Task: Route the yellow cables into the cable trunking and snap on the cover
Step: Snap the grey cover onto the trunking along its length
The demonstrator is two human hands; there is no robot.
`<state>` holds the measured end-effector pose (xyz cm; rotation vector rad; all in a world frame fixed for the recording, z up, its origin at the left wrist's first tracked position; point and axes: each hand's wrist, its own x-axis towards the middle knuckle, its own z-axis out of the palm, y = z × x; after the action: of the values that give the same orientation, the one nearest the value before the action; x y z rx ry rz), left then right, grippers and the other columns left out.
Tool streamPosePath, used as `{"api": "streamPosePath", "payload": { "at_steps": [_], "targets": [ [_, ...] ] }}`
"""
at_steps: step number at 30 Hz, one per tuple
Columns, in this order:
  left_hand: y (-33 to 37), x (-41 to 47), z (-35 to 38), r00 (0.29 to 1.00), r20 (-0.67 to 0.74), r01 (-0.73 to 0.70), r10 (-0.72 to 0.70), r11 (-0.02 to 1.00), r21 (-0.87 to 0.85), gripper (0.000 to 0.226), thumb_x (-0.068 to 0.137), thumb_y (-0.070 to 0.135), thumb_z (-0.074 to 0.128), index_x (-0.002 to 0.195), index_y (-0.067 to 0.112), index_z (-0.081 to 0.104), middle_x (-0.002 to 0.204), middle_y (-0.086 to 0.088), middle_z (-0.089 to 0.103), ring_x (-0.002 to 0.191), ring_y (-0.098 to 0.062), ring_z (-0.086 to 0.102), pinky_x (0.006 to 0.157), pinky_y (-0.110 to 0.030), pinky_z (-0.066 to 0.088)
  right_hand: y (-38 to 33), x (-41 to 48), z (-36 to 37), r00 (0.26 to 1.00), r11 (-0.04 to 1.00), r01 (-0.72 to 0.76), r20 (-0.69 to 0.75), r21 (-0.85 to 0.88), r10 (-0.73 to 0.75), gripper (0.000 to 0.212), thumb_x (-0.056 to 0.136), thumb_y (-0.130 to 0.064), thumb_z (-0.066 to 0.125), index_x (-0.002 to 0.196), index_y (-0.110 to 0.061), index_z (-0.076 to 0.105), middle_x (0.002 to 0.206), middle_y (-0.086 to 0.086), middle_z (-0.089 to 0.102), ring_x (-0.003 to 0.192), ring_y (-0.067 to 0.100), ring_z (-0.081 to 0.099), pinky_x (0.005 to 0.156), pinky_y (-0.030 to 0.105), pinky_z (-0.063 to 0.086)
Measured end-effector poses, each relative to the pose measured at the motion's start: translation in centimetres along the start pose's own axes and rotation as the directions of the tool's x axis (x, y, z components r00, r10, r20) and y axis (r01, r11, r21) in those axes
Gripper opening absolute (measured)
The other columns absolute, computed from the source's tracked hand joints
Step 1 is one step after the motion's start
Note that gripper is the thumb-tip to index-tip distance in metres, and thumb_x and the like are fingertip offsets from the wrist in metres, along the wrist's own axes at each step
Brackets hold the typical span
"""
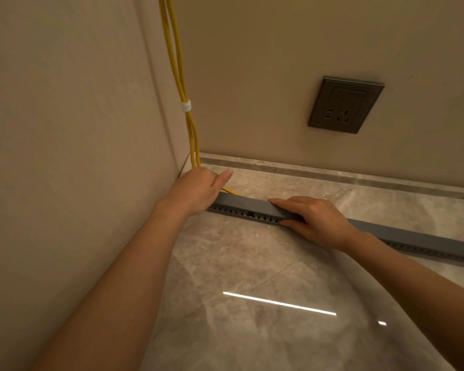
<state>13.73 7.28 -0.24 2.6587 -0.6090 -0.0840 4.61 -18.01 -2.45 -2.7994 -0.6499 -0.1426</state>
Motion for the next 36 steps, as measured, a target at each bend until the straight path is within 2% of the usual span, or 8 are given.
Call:
{"api": "streamPosePath", "payload": {
  "at_steps": [3,5,8,12,18,25,32,36],
  "targets": [
    [0.0,-0.9,-0.2,0.990,-0.030,-0.138,0.141,0.987,0.084,0.052,0.098,0.040,0.030,0.065,0.010,0.057,0.071,-0.007,0.058,0.085,-0.029,0.057,0.093,-0.043,0.041,0.1,-0.6,0.1,1.000,1.000,-0.007,-0.021,0.012,0.008,0.047,0.090,-0.028,0.057,0.135,-0.022,0.045,0.113,0.001,0.065,0.096,0.021,0.061,0.071,0.037,0.053],
    [-0.5,-1.7,-0.1,0.956,-0.116,-0.240,0.268,0.948,0.211,0.038,0.097,0.030,0.039,0.076,0.013,0.065,0.077,-0.004,0.065,0.092,-0.025,0.058,0.112,-0.039,0.023,0.2,-0.7,0.1,0.999,1.000,-0.018,-0.027,0.016,0.019,0.047,0.090,-0.027,0.057,0.135,-0.022,0.045,0.115,0.000,0.065,0.098,0.022,0.061,0.071,0.038,0.053],
    [-1.3,-3.1,0.4,0.934,-0.213,-0.203,0.289,0.914,0.352,0.023,0.093,0.023,0.050,0.100,0.014,0.070,0.104,0.000,0.071,0.122,-0.021,0.050,0.114,-0.043,-0.001,0.3,-0.5,0.0,0.999,0.999,-0.027,-0.027,0.020,0.028,0.048,0.090,-0.027,0.058,0.135,-0.022,0.045,0.119,0.001,0.064,0.100,0.022,0.061,0.073,0.040,0.053],
    [-1.3,-4.3,1.9,0.939,-0.263,-0.126,0.222,0.933,0.338,0.028,0.089,0.017,0.053,0.114,0.016,0.065,0.122,0.002,0.064,0.135,-0.017,0.037,0.111,-0.058,0.006,0.5,-0.2,-0.1,0.998,0.999,-0.038,-0.052,0.001,0.038,0.049,0.088,-0.025,0.061,0.135,-0.023,0.046,0.119,0.001,0.064,0.100,0.023,0.062,0.072,0.042,0.054],
    [-0.9,-3.9,2.5,0.964,-0.224,-0.047,0.140,0.925,0.376,0.034,0.089,0.018,0.050,0.121,0.019,0.061,0.130,0.005,0.058,0.140,-0.013,0.025,0.113,-0.056,0.004,1.5,0.9,-0.5,0.995,0.995,-0.095,-0.036,0.010,0.095,0.051,0.087,-0.027,0.062,0.135,-0.028,0.044,0.125,-0.002,0.061,0.102,0.021,0.060,0.074,0.033,0.048],
    [-1.9,-4.4,1.9,0.959,-0.251,-0.008,0.134,0.894,0.448,0.031,0.083,0.014,0.054,0.111,0.011,0.066,0.123,-0.001,0.063,0.139,-0.017,0.030,0.110,-0.054,0.006,1.6,0.7,-0.2,0.995,0.996,-0.092,0.043,0.016,0.091,0.052,0.088,-0.028,0.060,0.136,-0.029,0.043,0.119,0.000,0.063,0.099,0.020,0.059,0.076,0.039,0.052],
    [-1.7,-4.9,3.0,0.969,-0.208,-0.042,0.137,0.913,0.406,0.042,0.082,0.011,0.054,0.124,0.011,0.058,0.131,0.000,0.058,0.142,-0.018,0.021,0.113,-0.052,0.008,1.6,0.8,-0.1,0.993,0.996,-0.086,0.078,0.008,0.085,0.049,0.089,-0.031,0.057,0.136,-0.027,0.043,0.120,-0.002,0.061,0.102,0.018,0.057,0.079,0.040,0.051],
    [-1.5,-4.6,3.4,0.970,-0.212,-0.027,0.117,0.922,0.385,0.045,0.083,0.009,0.050,0.128,0.011,0.055,0.135,0.001,0.054,0.143,-0.016,0.016,0.113,-0.050,-0.001,1.5,1.1,-0.3,0.992,0.993,-0.105,0.070,0.051,0.101,0.051,0.090,-0.028,0.058,0.137,-0.028,0.041,0.123,-0.001,0.060,0.103,0.018,0.057,0.082,0.038,0.050]
  ]
}}
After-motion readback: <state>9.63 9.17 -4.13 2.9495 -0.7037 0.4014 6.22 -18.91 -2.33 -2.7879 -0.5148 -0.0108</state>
